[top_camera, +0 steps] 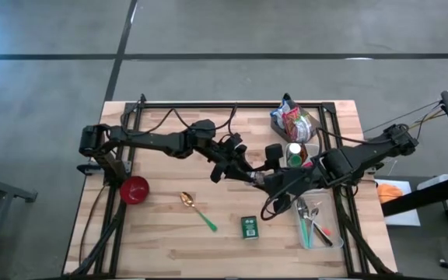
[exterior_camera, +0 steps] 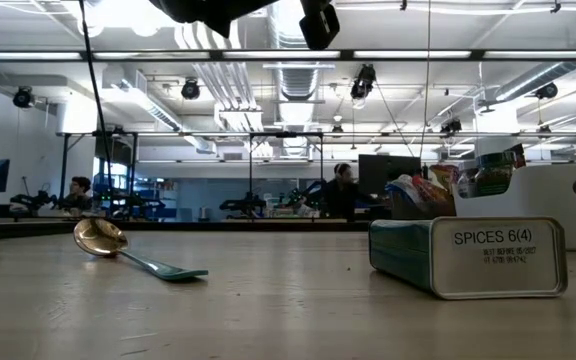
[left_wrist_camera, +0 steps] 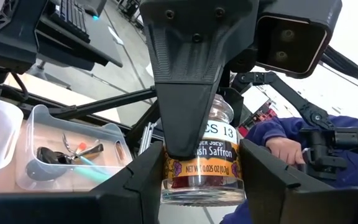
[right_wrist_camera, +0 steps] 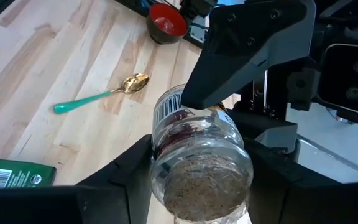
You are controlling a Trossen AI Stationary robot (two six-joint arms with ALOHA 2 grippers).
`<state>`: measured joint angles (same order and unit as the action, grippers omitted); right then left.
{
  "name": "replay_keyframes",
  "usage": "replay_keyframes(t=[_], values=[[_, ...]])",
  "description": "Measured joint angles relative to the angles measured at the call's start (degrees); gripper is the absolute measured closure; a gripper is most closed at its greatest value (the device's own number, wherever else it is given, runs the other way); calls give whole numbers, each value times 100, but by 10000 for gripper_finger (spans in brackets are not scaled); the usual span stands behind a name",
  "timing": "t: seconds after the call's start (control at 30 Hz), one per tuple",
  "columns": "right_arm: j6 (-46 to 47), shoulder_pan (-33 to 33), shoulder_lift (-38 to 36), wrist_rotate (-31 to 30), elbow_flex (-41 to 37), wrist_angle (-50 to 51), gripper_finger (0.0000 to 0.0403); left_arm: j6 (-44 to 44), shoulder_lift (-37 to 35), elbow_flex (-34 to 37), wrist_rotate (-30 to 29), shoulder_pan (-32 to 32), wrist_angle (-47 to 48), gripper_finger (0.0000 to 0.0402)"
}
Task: Pick & Place Food Item
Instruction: Put the brown seasoning bottle into the white bin
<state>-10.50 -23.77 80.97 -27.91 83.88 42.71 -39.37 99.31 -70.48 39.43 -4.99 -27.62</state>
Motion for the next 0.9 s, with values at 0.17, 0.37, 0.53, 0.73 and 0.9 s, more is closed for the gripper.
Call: replay_keyframes(t=[0.17, 0.37, 0.53, 0.73, 0.9], values=[[69, 0, 0, -1, 7, -19, 220, -3, -1, 0, -36, 0, 4, 237], [325, 0, 0, -10, 9, -44, 220, -49, -4, 0, -82, 0, 6, 238], [642, 0, -13, -10, 9, -44, 220, -263, -4, -2, -114, -4, 3, 239], [1277, 4, -65, -34, 24, 172, 220, -584, -1, -2, -383, -20, 55, 102], [1733, 2, -158, -4, 33, 422, 220, -710, 7, -2, -577, -47, 187, 37]])
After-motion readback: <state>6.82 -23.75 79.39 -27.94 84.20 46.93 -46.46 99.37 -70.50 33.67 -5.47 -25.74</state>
